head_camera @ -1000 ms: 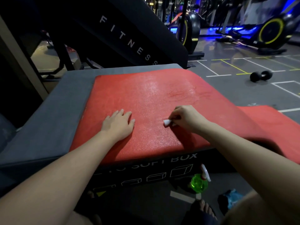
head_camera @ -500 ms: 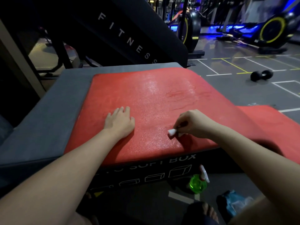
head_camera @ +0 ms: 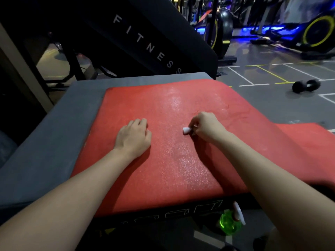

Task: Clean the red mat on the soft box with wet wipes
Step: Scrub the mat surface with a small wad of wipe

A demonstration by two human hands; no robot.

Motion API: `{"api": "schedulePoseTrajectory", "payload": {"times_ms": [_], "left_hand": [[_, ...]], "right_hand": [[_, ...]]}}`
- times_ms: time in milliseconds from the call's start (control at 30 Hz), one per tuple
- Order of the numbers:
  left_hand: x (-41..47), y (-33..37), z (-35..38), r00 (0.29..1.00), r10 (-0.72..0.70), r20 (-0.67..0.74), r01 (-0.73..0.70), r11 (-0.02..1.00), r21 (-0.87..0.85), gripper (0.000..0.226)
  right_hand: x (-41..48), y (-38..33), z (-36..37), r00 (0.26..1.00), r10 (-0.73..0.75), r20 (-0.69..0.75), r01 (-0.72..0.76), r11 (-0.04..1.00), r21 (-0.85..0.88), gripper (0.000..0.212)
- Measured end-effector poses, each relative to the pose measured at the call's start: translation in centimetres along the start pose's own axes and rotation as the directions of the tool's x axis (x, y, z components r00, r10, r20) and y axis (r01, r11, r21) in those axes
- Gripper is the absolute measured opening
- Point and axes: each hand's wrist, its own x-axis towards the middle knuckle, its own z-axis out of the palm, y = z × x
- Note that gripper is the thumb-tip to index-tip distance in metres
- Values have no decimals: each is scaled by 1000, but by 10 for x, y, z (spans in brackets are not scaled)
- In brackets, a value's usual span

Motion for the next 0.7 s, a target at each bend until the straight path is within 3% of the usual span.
{"api": "schedulePoseTrajectory", "payload": {"times_ms": [100, 200, 367, 467, 600, 700], "left_hand": [[12, -12, 7, 998, 55, -27, -56, 997, -60, 40], [19, -24, 14, 997, 75, 11, -73, 992, -107, 53], [21, -30, 28, 989, 60, 138, -46, 993, -104, 55], [21, -27, 26, 985, 46, 168, -27, 993, -115, 68], [22, -26, 24, 980, 42, 193, -24, 995, -95, 73], [23, -25, 27, 982, 44, 181, -30, 996, -82, 77]], "right_hand": [[-5, 1, -18, 985, -11, 170, 16, 999, -28, 20], [-11, 9, -23, 977, -60, 204, 61, 998, 0, 18], [31, 13, 2, 999, -42, 4, 41, 999, 25, 17], [58, 17, 17, 993, -49, -109, 55, 997, 50, 12], [67, 21, 1, 982, -187, 37, 188, 982, -31, 12], [69, 23, -8, 977, -165, 136, 177, 981, -82, 13]]}}
